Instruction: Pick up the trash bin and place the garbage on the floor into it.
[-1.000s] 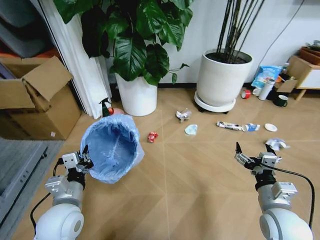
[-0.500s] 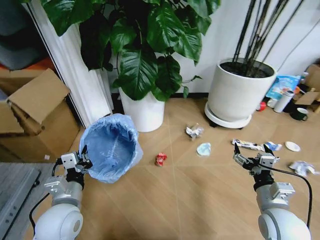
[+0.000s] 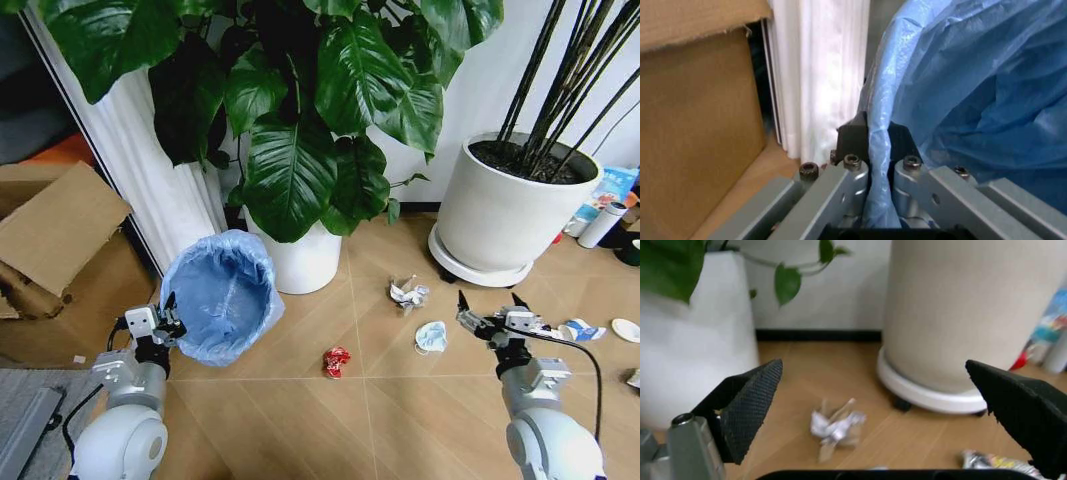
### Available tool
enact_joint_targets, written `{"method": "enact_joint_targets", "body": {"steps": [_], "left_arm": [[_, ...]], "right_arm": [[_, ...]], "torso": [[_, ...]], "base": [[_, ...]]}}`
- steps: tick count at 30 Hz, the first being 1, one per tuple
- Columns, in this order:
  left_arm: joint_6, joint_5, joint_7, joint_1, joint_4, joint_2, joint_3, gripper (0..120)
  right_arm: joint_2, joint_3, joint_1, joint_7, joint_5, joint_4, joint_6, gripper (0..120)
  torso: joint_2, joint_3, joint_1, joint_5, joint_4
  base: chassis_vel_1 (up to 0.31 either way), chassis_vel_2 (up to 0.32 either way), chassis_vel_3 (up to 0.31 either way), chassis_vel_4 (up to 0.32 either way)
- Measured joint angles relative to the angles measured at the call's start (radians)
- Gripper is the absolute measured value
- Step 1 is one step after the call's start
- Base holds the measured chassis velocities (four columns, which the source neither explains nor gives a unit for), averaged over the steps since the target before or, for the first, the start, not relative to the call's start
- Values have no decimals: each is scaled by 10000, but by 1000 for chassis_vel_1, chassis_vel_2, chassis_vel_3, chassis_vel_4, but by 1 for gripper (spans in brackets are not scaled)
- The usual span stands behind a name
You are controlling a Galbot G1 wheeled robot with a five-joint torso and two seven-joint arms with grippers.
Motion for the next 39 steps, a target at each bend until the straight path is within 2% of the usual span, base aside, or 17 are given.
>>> {"method": "enact_joint_targets", "body": {"steps": [1, 2, 4, 6, 7, 10, 11, 15, 17, 19, 23, 31, 39], "left_arm": [[0, -9, 25, 23, 21, 15, -43, 0], [0, -9, 25, 23, 21, 15, -43, 0], [1, -11, 39, 98, 8, 22, -161, 0], [-2, -44, 35, 124, -67, 124, -284, 0], [-2, -44, 35, 124, -67, 124, -284, 0], [-15, -157, -64, 103, -115, 296, -349, 0], [-24, -196, -93, 99, -129, 360, -373, 0], [-39, -247, -109, 98, -134, 424, -396, 0], [-55, -265, -122, 100, -109, 437, -412, 0], [-55, -265, -123, 110, -86, 428, -408, 0], [-56, -242, -123, 116, -71, 427, -358, 0], [-77, -268, -125, 226, -242, 500, -485, 0], [-79, -252, -138, 364, -360, 546, -473, 0]], "right_arm": [[-206, -467, 288, 43, 252, -472, -52, 100], [-206, -467, 288, 43, 252, -472, -52, 100], [-440, -1189, 744, 187, 519, -1010, -184, 100], [-657, -2192, 1297, 535, 1040, -1630, -331, 100], [-657, -2192, 1297, 535, 1040, -1630, -331, 100], [-731, -3353, 1946, 878, 1436, -2424, -377, 100], [-683, -3972, 2303, 979, 1515, -2928, -375, 100], [-552, -4628, 2724, 1124, 1622, -3507, -378, 100], [-233, -5532, 3431, 1470, 1772, -4537, -390, 100], [46, -6094, 3970, 1725, 1837, -5322, -470, 100], [421, -6660, 4601, 2180, 2233, -6227, -756, 100], [679, -7002, 5027, 3023, 3154, -6768, -1617, 100], [1093, -7110, 5295, 3250, 3366, -7504, -1702, 100]], "torso": [[0, 0, -2, 19, -3], [0, 0, -2, 19, -3], [0, 0, -2, 4, 0], [0, 0, -2, 15, 3], [0, 0, -2, 15, 3], [0, 3, 0, 4, 3], [-1, 4, 1, 13, 2], [0, 3, 1, 5, -1], [0, 4, 1, 12, 1], [-1, 4, 1, 5, 2], [-1, 4, 1, 8, 2], [0, 3, 1, 8, -2], [0, 3, 1, 9, 0]], "base": [[54, -97, -49, 80], [54, -97, -49, 80], [44, -55, -51, 40], [0, 0, 0, 0], [0, 0, 0, 0], [0, 0, 0, 0], [0, 0, 0, 0], [0, 0, 0, 0], [0, 0, 0, 0], [0, 0, 0, 0], [0, 0, 0, 0], [0, 0, 0, 0], [0, 0, 0, 0]]}}
